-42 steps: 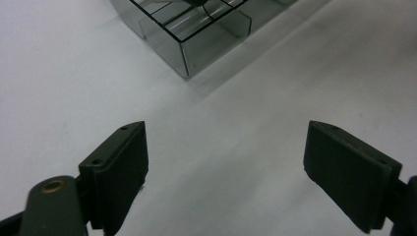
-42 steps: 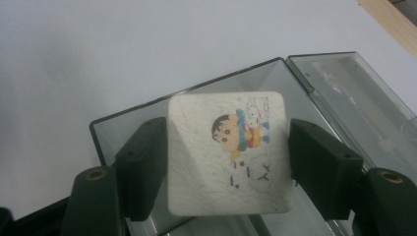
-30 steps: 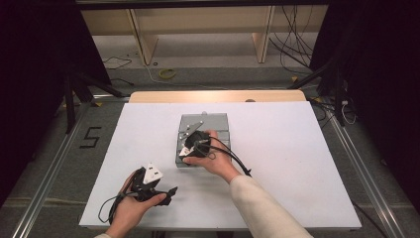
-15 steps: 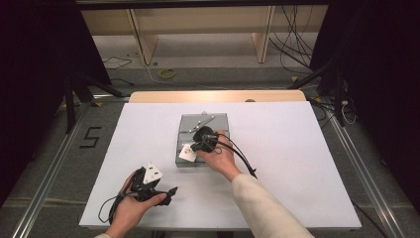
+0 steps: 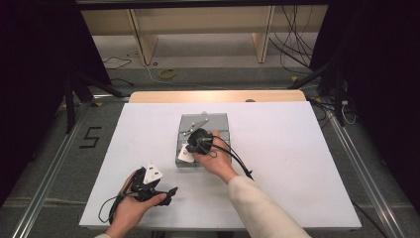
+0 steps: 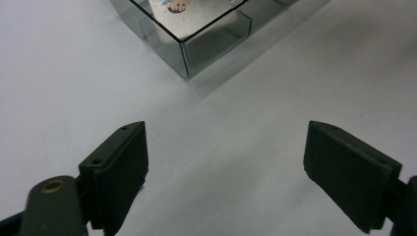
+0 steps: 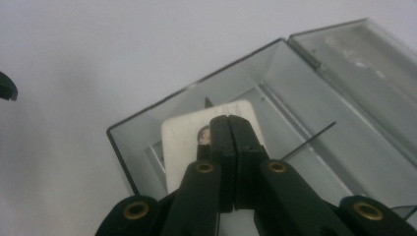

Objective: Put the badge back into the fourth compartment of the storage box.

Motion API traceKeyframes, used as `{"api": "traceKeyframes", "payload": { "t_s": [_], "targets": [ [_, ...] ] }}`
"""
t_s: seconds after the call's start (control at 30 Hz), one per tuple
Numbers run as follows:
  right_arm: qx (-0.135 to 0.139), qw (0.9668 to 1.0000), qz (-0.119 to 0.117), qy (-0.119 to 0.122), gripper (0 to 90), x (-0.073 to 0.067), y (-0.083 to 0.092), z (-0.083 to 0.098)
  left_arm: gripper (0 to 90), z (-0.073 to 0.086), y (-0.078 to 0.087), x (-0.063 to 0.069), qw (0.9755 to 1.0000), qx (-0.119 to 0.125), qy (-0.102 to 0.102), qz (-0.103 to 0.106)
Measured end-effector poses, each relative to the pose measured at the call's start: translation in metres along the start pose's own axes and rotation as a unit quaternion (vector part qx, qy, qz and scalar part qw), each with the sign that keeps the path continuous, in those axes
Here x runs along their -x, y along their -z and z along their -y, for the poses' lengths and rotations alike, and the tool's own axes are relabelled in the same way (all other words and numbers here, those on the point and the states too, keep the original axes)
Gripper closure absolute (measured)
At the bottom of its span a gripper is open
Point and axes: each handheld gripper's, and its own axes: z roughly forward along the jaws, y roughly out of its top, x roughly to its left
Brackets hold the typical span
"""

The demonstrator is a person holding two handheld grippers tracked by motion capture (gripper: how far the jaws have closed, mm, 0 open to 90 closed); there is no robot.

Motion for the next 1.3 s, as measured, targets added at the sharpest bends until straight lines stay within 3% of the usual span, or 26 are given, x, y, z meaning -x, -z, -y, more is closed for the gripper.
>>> {"api": "traceKeyframes", "payload": {
  "t_s": [0.1, 0.13, 0.2, 0.4, 0.67, 0.83, 1.0, 1.1, 1.3],
  "targets": [
    [-0.012, 0.9995, -0.025, 0.016, 90.0, -0.005, -0.004, 0.000, 16.5, 0.000, -0.001, 0.000, 1.0000, -0.002, -0.001, 0.000],
    [-0.028, 0.9984, -0.030, 0.038, 90.0, -0.011, -0.007, -0.001, 16.5, 0.000, -0.001, 0.000, 1.0000, -0.002, -0.001, 0.000],
    [-0.028, 0.9983, -0.034, 0.039, 90.0, -0.012, -0.008, 0.000, 16.6, 0.000, 0.000, 0.000, 1.0000, -0.001, 0.001, 0.002],
    [0.003, 0.9999, -0.014, 0.005, 89.6, -0.004, 0.002, 0.001, 16.5, 0.000, 0.000, -0.001, 1.0000, -0.001, 0.000, 0.000],
    [0.032, 0.9994, 0.006, -0.013, 73.3, 0.000, 0.025, 0.008, 16.6, 0.001, 0.000, 0.000, 1.0000, -0.001, 0.003, -0.001],
    [0.058, 0.9978, 0.016, -0.030, 53.0, 0.011, 0.053, 0.024, 16.6, 0.001, 0.000, -0.001, 1.0000, -0.002, 0.004, -0.001],
    [0.072, 0.9956, 0.027, -0.055, 39.6, 0.027, 0.083, 0.051, 16.5, 0.001, -0.001, -0.001, 1.0000, -0.004, 0.004, -0.002],
    [0.073, 0.9941, 0.034, -0.073, 36.5, 0.038, 0.099, 0.074, 16.6, 0.001, -0.001, -0.001, 1.0000, -0.005, 0.002, -0.003],
    [0.077, 0.9926, 0.043, -0.084, 32.8, 0.044, 0.113, 0.094, 16.5, 0.002, -0.002, -0.001, 1.0000, -0.006, 0.004, -0.003]
  ]
}}
